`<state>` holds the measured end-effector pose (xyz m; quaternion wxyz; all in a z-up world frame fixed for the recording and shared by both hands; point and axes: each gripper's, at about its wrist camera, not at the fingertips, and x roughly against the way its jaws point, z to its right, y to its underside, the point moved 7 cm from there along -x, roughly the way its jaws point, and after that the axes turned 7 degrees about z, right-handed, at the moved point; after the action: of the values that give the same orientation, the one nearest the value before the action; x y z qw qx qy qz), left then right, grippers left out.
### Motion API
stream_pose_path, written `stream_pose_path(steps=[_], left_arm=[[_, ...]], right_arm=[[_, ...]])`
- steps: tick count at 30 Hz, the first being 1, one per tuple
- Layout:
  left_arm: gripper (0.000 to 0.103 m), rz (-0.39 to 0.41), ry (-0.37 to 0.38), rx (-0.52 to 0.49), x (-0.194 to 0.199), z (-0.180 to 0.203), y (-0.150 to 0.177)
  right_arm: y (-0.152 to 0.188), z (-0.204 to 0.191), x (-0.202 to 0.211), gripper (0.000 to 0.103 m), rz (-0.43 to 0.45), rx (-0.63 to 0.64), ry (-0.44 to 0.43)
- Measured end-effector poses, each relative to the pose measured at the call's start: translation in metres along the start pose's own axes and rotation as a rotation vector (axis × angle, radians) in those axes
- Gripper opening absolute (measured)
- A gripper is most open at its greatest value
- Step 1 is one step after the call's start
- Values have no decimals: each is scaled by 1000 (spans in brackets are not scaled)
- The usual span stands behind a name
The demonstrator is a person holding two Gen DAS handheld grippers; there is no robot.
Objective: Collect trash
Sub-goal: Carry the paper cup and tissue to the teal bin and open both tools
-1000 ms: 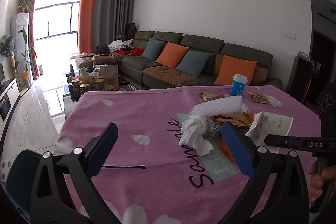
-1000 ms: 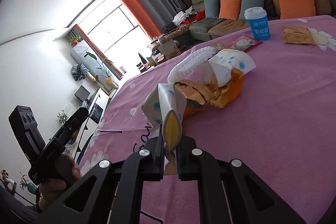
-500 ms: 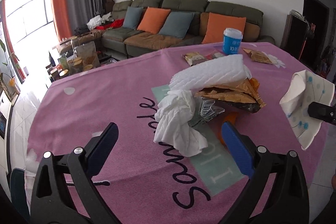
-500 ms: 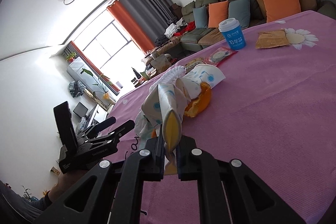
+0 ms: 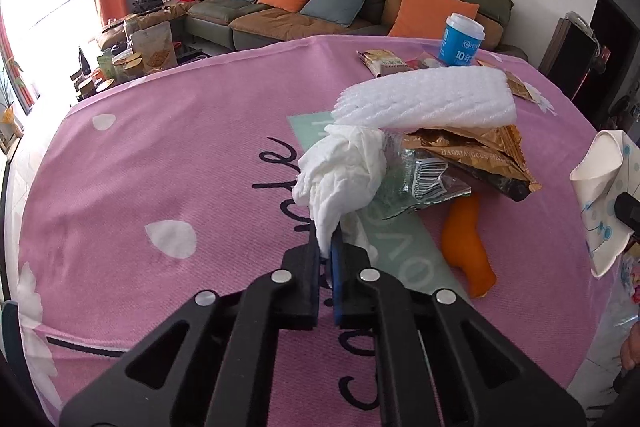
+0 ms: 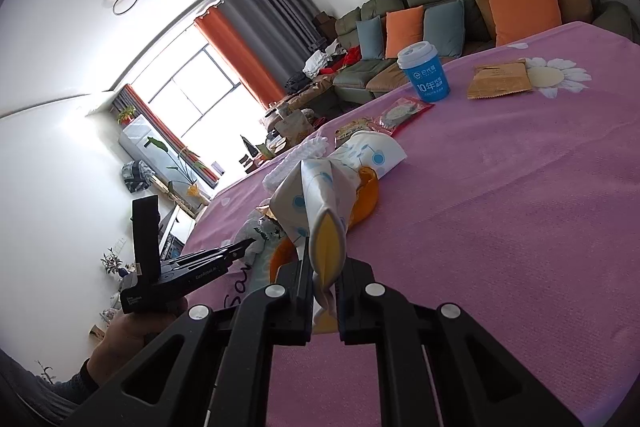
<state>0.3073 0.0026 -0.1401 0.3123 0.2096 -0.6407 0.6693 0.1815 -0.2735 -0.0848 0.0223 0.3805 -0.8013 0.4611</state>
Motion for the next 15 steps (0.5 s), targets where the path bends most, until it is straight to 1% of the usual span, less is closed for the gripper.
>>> stream_pose_path(steps=[4, 7, 12, 15], left_arm=[[3, 79, -2, 19, 20, -5, -3], [3, 123, 1, 43, 40, -7, -5], [3, 207, -1, 57, 86, -10, -9], [3, 279, -6, 54, 121, -10, -8]], right_arm=[[3, -7, 0, 7, -2, 17, -5], [4, -13, 0, 7, -1, 28, -14], [1, -31, 2, 7, 10, 70, -27], [-2, -45, 6, 7, 23, 113, -27]])
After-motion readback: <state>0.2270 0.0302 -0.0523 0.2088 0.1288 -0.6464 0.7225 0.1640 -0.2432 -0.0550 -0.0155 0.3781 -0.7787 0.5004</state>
